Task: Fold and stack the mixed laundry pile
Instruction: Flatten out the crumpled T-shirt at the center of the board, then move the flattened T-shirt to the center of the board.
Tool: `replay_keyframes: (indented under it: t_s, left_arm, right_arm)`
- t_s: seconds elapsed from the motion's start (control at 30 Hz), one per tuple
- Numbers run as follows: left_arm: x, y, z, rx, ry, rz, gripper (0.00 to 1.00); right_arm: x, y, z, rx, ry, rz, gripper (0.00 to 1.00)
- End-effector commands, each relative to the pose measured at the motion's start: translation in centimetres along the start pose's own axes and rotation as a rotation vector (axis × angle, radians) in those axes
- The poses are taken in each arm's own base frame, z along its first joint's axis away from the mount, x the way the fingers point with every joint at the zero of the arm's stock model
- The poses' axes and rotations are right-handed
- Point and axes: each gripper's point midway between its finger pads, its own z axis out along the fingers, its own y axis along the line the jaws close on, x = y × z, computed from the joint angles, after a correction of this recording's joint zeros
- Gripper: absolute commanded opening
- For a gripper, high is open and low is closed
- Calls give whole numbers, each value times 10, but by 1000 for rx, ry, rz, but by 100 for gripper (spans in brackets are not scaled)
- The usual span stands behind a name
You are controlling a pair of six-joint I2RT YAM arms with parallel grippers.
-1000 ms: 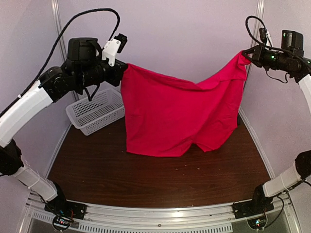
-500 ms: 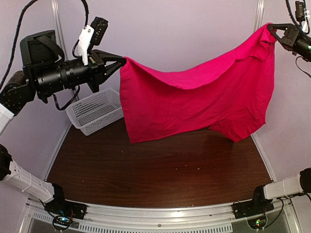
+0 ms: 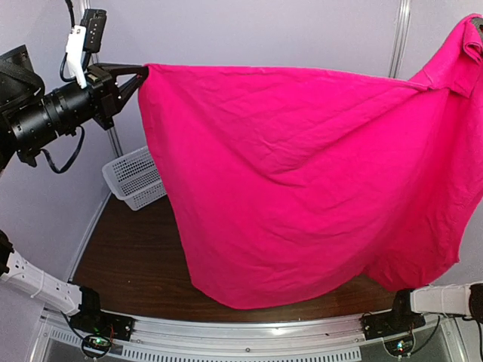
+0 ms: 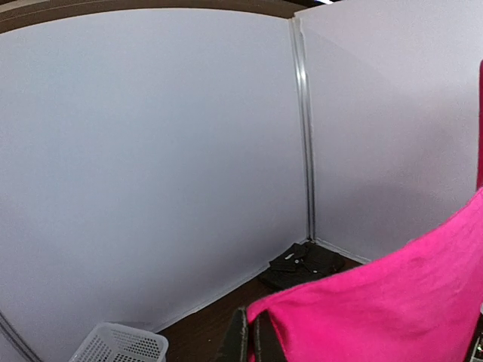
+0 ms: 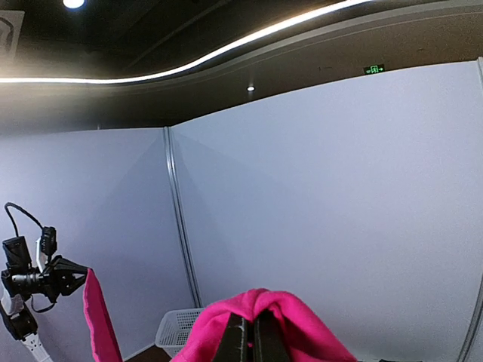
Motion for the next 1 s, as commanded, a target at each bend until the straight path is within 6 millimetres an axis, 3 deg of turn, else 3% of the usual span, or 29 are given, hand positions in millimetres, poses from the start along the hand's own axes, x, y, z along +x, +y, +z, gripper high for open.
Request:
replay_keyframes:
  t_s: [0.0,0.1,0.17,0.3,0.37,0.43,0.47,0.53,0.57,0.63,0.67,0.73,0.83,0.97]
  left_arm:
    - [3,55,2,-315,34,-15,0]
    - [59,92,22,-402,159,-110,0]
    - [111,118,34,-441,256,-155,0]
    - [216,151,65,-498,449,-174,0]
    - [257,164,82,-510,498,-197,0]
    - [292,182,97,-534,536,-210,0]
    - [308,191,105,-536,561,-234,9]
    - [338,211,116,-578,641,-238,28]
    - [346,220,118,-610,684,-221,42]
    - [350,234,122,-648,733,-187,67]
    - [350,237,123,-654,751,-174,71]
    - [349,233,124,-618,777,-157,76]
    - [356,216,115,-527,810,-168,75]
    - [381,154,106,-241,859,-293,61]
  right_arm:
    - [62,-77,67,125,159,120,0]
    - [118,-113,101,128,261,220,0]
    - [167,-137,118,139,342,284,0]
    - [286,-186,140,173,539,422,0]
    - [343,-198,150,165,645,484,4]
    - [388,-208,160,179,727,501,37]
    - [407,-216,164,196,756,516,54]
    - [425,-231,175,220,788,519,79]
    - [433,-238,179,238,808,514,85]
    - [431,-251,181,293,821,483,88]
    - [429,-252,180,304,832,468,88]
    - [430,-251,172,312,871,451,87]
    - [448,-233,147,281,947,494,81]
    - [485,-200,104,246,1034,578,75]
